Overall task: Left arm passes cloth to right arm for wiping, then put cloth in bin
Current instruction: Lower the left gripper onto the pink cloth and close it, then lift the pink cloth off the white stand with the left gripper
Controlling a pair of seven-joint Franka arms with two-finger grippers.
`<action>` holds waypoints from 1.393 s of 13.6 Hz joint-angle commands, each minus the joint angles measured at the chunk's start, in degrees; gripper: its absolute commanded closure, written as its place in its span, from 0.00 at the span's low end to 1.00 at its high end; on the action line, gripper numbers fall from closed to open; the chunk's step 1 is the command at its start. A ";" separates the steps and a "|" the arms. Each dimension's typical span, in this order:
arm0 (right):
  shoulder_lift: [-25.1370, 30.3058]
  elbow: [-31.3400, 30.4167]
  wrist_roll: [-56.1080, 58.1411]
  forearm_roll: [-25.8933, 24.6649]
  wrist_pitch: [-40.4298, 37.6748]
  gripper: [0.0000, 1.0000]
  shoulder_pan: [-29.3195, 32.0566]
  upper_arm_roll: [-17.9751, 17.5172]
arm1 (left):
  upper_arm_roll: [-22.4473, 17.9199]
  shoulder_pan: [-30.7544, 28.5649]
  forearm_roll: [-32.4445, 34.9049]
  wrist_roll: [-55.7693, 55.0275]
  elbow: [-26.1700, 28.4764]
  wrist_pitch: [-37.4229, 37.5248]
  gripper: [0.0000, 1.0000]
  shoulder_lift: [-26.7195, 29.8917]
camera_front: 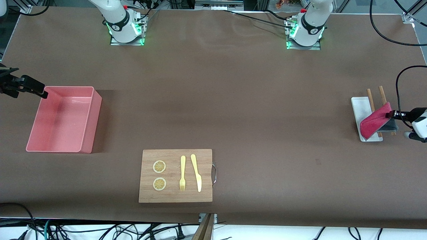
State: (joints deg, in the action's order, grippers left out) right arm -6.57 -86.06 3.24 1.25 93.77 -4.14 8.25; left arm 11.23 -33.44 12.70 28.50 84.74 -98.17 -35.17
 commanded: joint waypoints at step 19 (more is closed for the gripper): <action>-3.27 0.02 -0.33 -1.17 -0.96 0.00 -3.06 -0.34 | 2.57 20.24 -37.25 -14.47 -21.13 36.03 1.00 -3.83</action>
State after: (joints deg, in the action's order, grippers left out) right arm -9.78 -86.27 3.35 0.56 93.35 -6.49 8.02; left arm 14.41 -15.85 -16.64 20.90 62.84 -62.73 -35.23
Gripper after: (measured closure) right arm 0.000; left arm 0.934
